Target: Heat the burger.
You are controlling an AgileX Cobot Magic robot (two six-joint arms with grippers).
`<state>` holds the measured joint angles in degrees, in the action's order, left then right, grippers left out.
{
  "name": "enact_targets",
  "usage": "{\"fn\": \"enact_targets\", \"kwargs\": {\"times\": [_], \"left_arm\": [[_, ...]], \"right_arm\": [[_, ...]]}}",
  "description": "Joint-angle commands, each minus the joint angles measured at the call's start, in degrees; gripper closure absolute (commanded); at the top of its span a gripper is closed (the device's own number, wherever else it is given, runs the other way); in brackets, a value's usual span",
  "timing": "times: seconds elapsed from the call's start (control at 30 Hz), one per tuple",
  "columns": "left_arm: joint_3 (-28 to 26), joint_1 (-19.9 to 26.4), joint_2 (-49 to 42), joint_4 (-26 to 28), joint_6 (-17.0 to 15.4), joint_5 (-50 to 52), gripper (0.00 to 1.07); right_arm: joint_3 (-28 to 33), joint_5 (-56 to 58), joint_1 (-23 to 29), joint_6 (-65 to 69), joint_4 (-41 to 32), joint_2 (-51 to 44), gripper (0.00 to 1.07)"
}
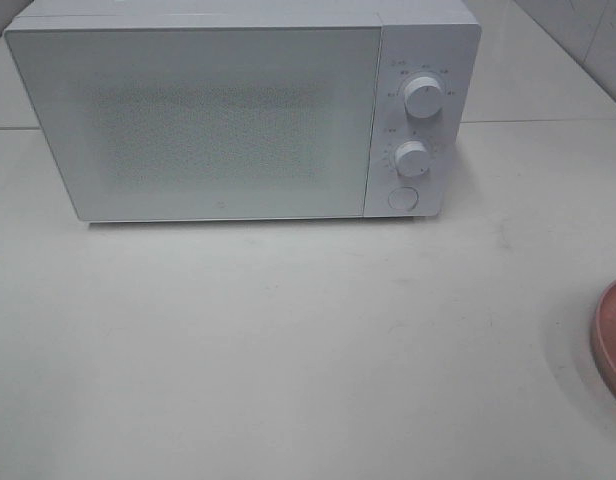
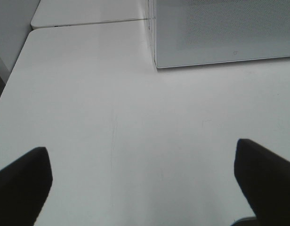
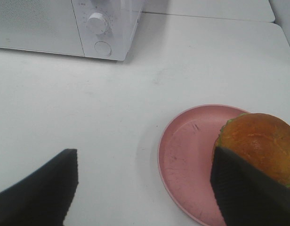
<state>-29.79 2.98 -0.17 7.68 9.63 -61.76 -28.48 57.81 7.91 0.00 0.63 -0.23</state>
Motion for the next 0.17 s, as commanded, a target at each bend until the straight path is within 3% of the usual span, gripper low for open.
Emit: {"fn": "enact_targets", "kwargs": {"times": [0.03,0.17], "left_arm": [[0.23,0.17,-1.38,0.57,-0.34,0.46,0.08],[0.23,0.17,-1.38,0.57,-0.34,0.46,0.08]], "right_arm": [[0.06,-0.74,-0.46,0.00,-0.11,-1.49,0.31],[0.06,-0.74,-0.46,0.00,-0.11,-1.49,0.31]]}}
